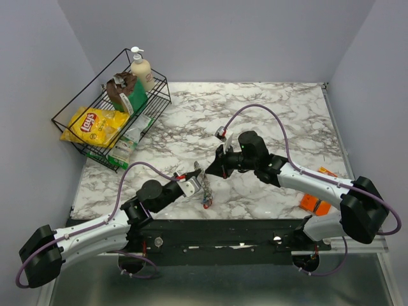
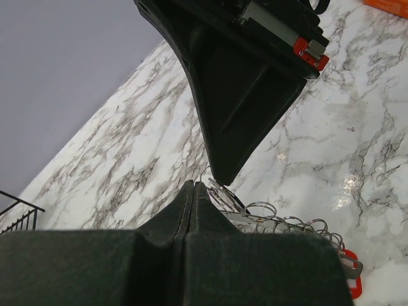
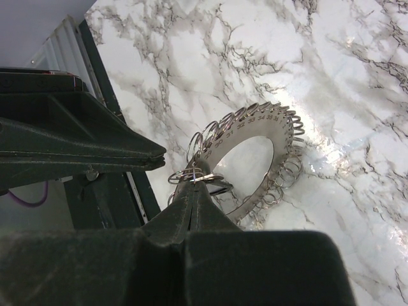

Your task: Put the keys on the keyring

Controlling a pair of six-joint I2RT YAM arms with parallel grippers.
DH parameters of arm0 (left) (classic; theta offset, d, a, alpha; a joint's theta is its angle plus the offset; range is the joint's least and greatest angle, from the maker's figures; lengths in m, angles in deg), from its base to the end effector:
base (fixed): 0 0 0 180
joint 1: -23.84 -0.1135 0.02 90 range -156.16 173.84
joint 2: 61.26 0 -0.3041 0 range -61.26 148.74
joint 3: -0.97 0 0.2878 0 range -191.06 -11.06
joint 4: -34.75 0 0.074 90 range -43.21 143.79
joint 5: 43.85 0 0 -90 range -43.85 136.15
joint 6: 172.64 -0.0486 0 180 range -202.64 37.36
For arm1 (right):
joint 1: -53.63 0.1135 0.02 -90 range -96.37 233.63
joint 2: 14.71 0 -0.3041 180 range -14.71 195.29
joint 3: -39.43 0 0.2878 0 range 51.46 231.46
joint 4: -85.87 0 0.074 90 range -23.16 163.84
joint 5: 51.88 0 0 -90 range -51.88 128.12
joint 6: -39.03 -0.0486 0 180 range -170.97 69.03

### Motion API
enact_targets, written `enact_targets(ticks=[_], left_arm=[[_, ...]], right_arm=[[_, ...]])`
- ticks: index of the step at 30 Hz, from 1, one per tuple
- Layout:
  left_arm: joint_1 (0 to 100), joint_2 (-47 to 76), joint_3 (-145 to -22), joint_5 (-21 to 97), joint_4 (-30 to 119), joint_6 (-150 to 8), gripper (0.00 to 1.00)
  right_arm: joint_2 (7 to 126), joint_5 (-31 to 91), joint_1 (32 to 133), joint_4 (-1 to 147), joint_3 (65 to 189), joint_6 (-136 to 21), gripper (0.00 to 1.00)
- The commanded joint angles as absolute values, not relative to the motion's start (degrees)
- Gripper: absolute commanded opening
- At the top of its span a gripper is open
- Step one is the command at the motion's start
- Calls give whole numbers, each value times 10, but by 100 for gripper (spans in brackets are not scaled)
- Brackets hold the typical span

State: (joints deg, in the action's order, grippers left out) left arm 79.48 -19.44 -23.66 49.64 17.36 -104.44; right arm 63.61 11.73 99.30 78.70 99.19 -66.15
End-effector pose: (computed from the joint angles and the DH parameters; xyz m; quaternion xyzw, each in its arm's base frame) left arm 0.1101 -0.1559 0.2316 0.4245 0.5640 -0.1855 0.6836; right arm 0.2201 0.2563 0.2687 -0.3339 0.7635 0.4289 0.3487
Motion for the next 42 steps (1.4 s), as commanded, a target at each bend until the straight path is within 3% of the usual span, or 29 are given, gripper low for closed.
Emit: enact_targets(ticks=[1, 19, 21, 22, 25, 31, 35, 42], left_arm=[[799, -204, -231, 511, 165, -1038, 0], [798, -217, -244, 514, 195, -1022, 1], [799, -218, -245, 515, 198, -1017, 8], [799, -220, -246, 515, 199, -1016, 20], [799, -224, -247, 523, 200, -1002, 43], [799, -243, -249, 549, 203, -961, 63], [798, -267, -247, 565, 205, -937, 69], [798, -336, -252, 585, 249, -902, 70]], right_arm=[[644, 119, 996, 796, 1011, -659, 1], [665, 112, 995, 812, 1004, -667, 1], [665, 113, 996, 812, 1004, -666, 1], [666, 113, 995, 813, 1002, -666, 1], [666, 113, 995, 813, 1002, -667, 1], [662, 111, 995, 822, 990, -667, 1], [666, 109, 995, 828, 987, -670, 1], [665, 106, 995, 846, 972, -671, 1]])
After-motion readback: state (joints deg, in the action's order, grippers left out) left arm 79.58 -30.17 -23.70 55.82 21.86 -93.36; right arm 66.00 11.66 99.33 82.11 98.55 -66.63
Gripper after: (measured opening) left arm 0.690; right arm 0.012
